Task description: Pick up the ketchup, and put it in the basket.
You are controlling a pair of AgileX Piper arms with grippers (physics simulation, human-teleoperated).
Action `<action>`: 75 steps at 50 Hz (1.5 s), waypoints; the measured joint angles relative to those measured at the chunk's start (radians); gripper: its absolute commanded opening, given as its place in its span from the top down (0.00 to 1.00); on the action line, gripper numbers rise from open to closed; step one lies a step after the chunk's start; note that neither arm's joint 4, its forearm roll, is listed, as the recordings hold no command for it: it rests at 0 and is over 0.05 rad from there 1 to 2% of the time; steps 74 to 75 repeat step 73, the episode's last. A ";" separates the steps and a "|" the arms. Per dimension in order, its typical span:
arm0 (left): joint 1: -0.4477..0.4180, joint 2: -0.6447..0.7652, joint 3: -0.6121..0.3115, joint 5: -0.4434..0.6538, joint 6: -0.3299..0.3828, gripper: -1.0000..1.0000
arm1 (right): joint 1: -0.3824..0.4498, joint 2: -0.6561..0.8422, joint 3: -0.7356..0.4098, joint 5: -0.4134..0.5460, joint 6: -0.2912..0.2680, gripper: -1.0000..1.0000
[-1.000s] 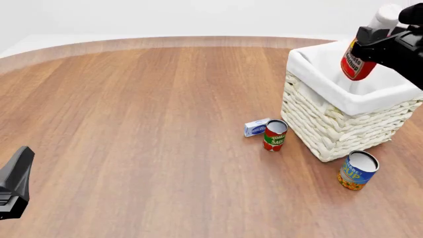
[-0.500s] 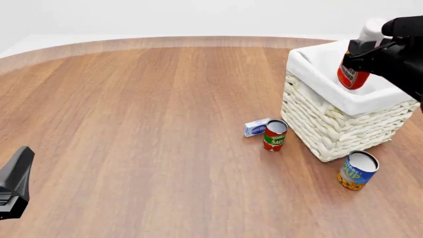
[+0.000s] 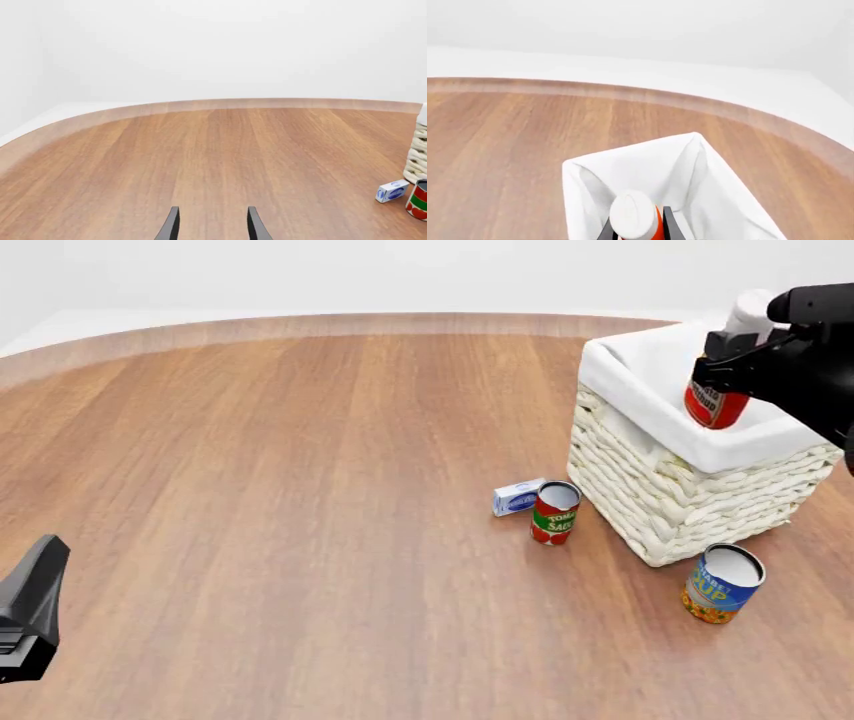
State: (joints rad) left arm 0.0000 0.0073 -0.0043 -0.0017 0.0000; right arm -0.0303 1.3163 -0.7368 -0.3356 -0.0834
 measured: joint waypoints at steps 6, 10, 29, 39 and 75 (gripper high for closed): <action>0.000 0.000 0.000 0.000 0.000 0.00 | 0.000 0.005 -0.002 0.002 0.003 1.00; 0.000 0.000 0.000 0.000 0.000 0.00 | 0.002 0.008 -0.004 0.002 0.003 1.00; 0.000 0.000 0.000 0.000 0.000 0.00 | 0.006 0.017 -0.007 0.003 0.006 1.00; 0.000 0.000 0.000 0.000 0.000 0.00 | 0.012 0.017 -0.013 0.005 0.021 0.00; 0.000 0.000 0.000 0.000 0.000 0.00 | 0.038 -0.034 -0.027 0.014 0.110 0.00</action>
